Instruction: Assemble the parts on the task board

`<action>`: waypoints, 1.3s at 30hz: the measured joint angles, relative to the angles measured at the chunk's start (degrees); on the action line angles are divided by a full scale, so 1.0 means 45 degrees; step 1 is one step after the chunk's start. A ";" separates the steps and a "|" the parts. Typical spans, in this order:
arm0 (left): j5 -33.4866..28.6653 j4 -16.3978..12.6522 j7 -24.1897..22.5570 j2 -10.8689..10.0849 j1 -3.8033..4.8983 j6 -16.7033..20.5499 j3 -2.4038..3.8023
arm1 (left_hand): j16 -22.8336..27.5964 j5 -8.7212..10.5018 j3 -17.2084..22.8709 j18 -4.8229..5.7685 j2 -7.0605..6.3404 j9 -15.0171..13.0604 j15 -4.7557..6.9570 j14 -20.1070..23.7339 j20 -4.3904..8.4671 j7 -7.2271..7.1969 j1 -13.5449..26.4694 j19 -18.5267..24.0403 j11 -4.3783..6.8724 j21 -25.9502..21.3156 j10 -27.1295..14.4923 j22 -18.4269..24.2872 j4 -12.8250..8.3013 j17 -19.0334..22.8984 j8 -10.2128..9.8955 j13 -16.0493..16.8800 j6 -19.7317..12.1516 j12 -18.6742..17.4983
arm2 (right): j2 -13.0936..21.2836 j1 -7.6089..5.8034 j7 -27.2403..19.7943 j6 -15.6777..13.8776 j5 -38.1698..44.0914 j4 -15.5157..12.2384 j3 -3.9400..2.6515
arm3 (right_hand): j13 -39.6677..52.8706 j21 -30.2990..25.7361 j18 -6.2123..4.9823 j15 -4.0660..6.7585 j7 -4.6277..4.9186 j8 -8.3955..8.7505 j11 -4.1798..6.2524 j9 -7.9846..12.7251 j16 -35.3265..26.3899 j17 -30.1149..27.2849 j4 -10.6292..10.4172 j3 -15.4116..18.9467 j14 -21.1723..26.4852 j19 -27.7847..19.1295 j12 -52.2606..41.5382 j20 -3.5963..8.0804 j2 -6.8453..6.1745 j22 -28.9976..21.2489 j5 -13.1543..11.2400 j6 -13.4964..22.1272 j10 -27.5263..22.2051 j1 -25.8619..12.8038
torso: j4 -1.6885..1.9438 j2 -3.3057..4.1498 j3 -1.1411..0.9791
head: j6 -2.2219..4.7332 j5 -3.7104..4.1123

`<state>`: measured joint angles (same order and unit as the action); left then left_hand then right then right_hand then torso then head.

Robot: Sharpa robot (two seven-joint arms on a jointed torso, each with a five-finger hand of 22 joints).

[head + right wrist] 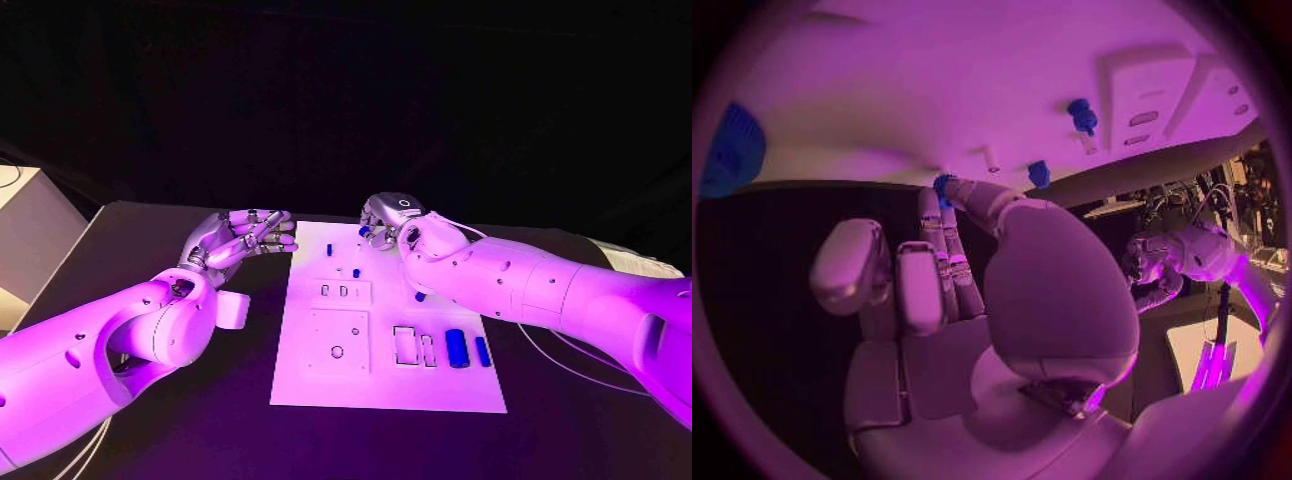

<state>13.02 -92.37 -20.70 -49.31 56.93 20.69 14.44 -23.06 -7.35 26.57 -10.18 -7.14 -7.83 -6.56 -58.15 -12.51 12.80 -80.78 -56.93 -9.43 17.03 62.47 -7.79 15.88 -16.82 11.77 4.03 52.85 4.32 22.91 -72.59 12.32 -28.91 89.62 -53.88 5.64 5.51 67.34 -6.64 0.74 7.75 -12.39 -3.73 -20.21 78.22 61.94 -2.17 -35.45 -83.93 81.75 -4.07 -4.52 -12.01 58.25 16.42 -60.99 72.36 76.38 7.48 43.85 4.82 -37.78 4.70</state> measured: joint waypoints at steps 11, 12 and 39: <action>0.0004 0.0008 0.0007 0.0009 0.0000 0.0001 0.0003 | 0.0000 0.0000 0.0000 0.0000 0.0000 0.0000 0.0000 0.0000 -0.0001 0.0000 0.0000 0.0000 0.0000 0.0000 0.0000 0.0001 0.0000 0.0001 0.0000 0.0000 0.0000 0.0000 | -0.0047 -0.0012 -0.0006 0.0097 0.0058 0.0080 -0.0004 | -0.0063 -0.0030 0.0000 0.0000 0.0205 0.0128 -0.0205 -0.0058 0.0000 -0.0136 -0.0029 0.0038 0.0000 -0.0014 0.0099 -0.0014 -0.0205 -0.0057 -0.0111 0.0400 -0.0403 -0.0205 | 0.0013 0.0028 0.0022 | 0.0004 0.0007; 0.0005 0.0008 0.0007 0.0008 0.0000 0.0001 0.0004 | 0.0000 0.0000 0.0000 0.0001 0.0000 0.0000 0.0000 0.0000 0.0000 0.0000 0.0000 0.0000 0.0000 0.0000 0.0000 0.0002 0.0000 0.0001 0.0000 0.0000 0.0000 0.0000 | -0.0048 -0.0011 -0.0015 0.0109 0.0058 0.0096 -0.0003 | -0.0134 -0.0153 0.0000 -0.0065 0.0270 0.0246 -0.0281 -0.0079 0.0000 -0.0246 -0.0064 0.0073 -0.0009 -0.0092 0.0101 -0.0092 -0.0288 -0.0171 -0.0288 0.0587 -0.0660 -0.0291 | 0.0012 0.0029 0.0022 | 0.0004 0.0001; 0.0007 0.0265 0.0022 -0.0145 0.0000 0.0003 0.0005 | -0.0085 0.0000 0.0000 0.0001 0.0000 0.0000 -0.0047 0.0047 -0.0001 0.0045 0.0000 0.0000 0.0000 0.0000 0.0000 -0.0018 0.0000 -0.0057 0.0000 0.0012 -0.0045 0.0000 | 0.3236 -0.0194 -0.0341 -0.0848 -0.0871 -0.2973 -0.0135 | 0.0374 -0.1560 0.0000 -0.0046 0.0290 0.1441 -0.0215 0.0667 -0.0203 -0.0777 -0.1216 0.2920 -0.0019 -0.0282 -0.1185 -0.0098 -0.0241 -0.1391 -0.0418 0.1501 -0.0468 0.1246 | -0.0125 0.0063 -0.0057 | 0.0220 -0.0024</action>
<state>13.05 -91.18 -20.60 -49.96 56.93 20.70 14.46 -23.44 -7.35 26.56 -10.18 -7.14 -7.84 -6.78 -57.94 -12.51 13.00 -80.78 -56.93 -9.42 17.03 62.47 -7.87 15.89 -17.08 11.77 4.08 52.65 4.32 37.47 -73.47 10.79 -32.73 85.71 -67.26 5.03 7.20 60.32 -6.64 0.53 9.05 -5.91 -4.70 -17.21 77.31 58.44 -7.64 -22.30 -84.01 80.48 -9.41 -4.96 -13.09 51.99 14.54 -54.23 70.26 81.99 6.92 44.14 4.56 -36.79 4.59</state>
